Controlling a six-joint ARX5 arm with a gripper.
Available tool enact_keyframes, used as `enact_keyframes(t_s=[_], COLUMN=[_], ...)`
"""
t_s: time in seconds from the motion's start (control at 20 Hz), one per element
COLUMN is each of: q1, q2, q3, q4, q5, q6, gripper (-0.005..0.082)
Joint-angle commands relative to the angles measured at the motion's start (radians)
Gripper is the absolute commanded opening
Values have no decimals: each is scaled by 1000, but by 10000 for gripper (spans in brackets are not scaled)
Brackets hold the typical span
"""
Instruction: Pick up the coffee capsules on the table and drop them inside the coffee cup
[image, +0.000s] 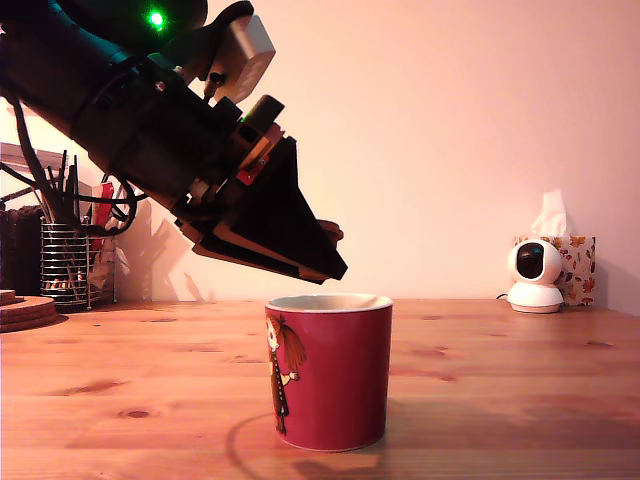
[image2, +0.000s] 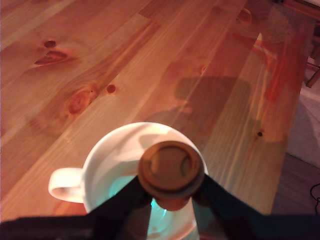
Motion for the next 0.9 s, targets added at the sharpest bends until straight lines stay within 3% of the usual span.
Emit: enact_keyframes(t_s=[0.0, 0.1, 0.55, 0.75, 0.85], q1=[-4, -4, -3, -3, -3], q2=[16, 16, 14, 6, -14], q3=[15, 15, 15, 16, 17], q4=[8, 8, 8, 2, -10], q5=[-1, -11, -18, -18, -18], q6=[17, 16, 16, 16, 16], gripper=[268, 436, 424, 318, 179])
